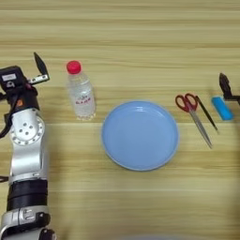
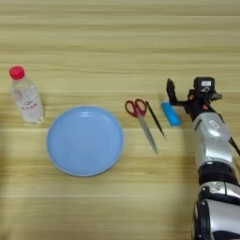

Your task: Move the objects on the table

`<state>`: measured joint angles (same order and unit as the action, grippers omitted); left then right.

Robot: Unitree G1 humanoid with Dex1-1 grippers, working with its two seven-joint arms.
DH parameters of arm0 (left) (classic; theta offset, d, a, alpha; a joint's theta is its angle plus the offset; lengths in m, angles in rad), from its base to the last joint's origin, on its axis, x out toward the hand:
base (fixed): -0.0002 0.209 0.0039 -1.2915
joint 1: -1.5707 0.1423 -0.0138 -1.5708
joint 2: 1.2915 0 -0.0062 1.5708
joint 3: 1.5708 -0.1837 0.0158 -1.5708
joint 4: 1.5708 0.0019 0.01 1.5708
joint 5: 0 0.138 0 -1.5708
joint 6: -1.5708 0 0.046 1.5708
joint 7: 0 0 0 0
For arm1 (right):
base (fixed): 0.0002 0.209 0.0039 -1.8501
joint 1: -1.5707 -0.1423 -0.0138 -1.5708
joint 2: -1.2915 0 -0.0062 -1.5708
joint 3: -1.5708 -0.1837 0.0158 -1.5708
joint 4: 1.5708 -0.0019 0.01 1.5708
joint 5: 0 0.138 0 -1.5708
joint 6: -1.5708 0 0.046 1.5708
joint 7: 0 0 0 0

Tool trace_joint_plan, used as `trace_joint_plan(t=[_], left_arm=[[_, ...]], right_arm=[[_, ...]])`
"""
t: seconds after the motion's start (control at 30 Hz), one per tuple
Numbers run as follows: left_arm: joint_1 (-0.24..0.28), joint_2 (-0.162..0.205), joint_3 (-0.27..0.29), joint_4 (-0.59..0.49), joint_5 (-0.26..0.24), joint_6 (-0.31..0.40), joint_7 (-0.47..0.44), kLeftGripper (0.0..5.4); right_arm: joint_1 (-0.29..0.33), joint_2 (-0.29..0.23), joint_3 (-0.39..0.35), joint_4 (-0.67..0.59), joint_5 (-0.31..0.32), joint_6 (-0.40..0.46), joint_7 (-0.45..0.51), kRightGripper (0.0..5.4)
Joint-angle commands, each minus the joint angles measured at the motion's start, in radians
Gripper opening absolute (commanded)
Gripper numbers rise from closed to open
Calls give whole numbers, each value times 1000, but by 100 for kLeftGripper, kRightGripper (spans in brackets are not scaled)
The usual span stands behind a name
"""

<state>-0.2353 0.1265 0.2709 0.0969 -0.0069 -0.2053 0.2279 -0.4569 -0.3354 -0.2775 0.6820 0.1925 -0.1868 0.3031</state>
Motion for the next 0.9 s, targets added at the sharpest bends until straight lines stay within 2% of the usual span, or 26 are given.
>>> trace_joint_plan(t=[0.03, 0.17, 0.43, 0.7, 0.9], left_arm=[[1, -12, -19, -74, -16, -6, -24, 540], [4, -23, -45, -135, -16, 5, -45, 540], [4, -44, -140, -191, -2, 47, -122, 540], [4, -51, -203, -169, 13, 80, -168, 540], [7, -49, -213, -156, 24, 93, -172, 540]], right_arm=[[-22, -6, 2, 12, -1, -4, -3, 537], [-24, -6, 5, 15, -3, -5, -4, 537], [-24, -3, 10, 16, -4, -6, -7, 537], [-24, 0, 13, 17, -3, -9, -9, 537], [-24, -1, 13, 17, -2, -10, -9, 537]])
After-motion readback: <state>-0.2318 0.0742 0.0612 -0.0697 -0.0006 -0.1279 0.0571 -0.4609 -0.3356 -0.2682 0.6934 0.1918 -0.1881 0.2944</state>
